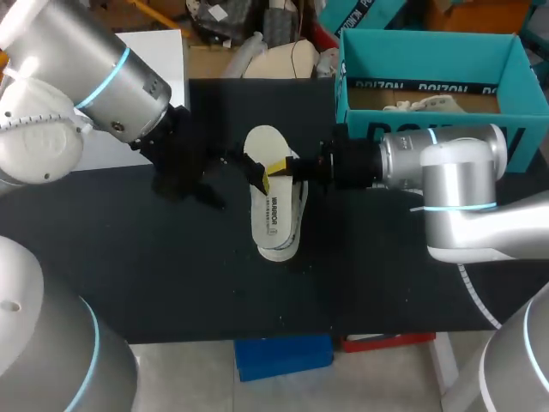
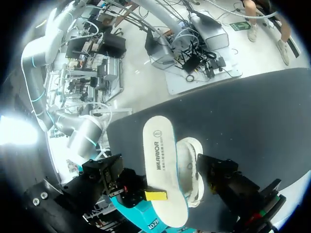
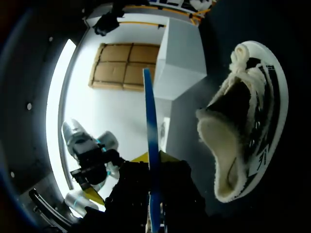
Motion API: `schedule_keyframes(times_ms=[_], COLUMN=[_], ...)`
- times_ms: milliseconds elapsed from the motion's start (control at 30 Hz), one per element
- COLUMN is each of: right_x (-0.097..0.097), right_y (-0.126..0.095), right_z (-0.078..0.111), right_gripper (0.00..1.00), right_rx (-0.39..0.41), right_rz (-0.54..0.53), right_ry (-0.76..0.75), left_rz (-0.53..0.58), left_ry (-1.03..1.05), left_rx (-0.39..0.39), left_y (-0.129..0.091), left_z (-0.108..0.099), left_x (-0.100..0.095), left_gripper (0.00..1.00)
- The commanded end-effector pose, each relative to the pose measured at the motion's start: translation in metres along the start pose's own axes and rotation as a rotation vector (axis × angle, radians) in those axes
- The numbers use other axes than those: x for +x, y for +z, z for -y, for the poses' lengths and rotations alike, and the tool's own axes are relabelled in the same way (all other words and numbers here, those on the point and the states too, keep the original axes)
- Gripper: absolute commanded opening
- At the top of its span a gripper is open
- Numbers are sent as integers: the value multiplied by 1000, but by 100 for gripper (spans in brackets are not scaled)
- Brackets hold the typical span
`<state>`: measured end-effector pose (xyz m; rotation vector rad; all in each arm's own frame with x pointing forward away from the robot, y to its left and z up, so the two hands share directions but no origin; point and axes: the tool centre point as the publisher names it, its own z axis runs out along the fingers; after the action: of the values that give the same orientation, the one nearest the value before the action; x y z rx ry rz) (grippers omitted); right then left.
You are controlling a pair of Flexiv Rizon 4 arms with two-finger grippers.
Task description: Take the shoe out of the shoebox, open the shoe tongue, remove and reinsert the insole, then place the shoe into the shoebox
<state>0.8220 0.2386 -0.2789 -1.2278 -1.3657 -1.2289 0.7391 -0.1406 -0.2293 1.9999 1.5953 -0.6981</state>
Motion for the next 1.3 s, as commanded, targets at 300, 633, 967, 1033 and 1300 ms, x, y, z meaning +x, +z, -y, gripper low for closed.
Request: schedule_keyframes(times_ms=[300, 633, 967, 1033, 1300], right_x=[0, 0, 0, 0, 0], right_y=[1, 1, 1, 1, 1], right_z=[0, 0, 0, 0, 0], right_gripper=[0, 0, 0, 0, 0], right_rx=[0, 0, 0, 0, 0], right_rz=[0, 0, 0, 0, 0], right_ry=[0, 0, 0, 0, 0], left_rz=[490, 664, 780, 792, 799], left_ry=[31, 44, 68, 72, 59], left_rx=[-32, -80, -156, -179, -241], left_y=[10, 16, 24, 24, 29], left_z=[-5, -12, -20, -21, -26], left_x=[14, 21, 25, 25, 22], left_gripper=[100, 100, 100, 100, 92])
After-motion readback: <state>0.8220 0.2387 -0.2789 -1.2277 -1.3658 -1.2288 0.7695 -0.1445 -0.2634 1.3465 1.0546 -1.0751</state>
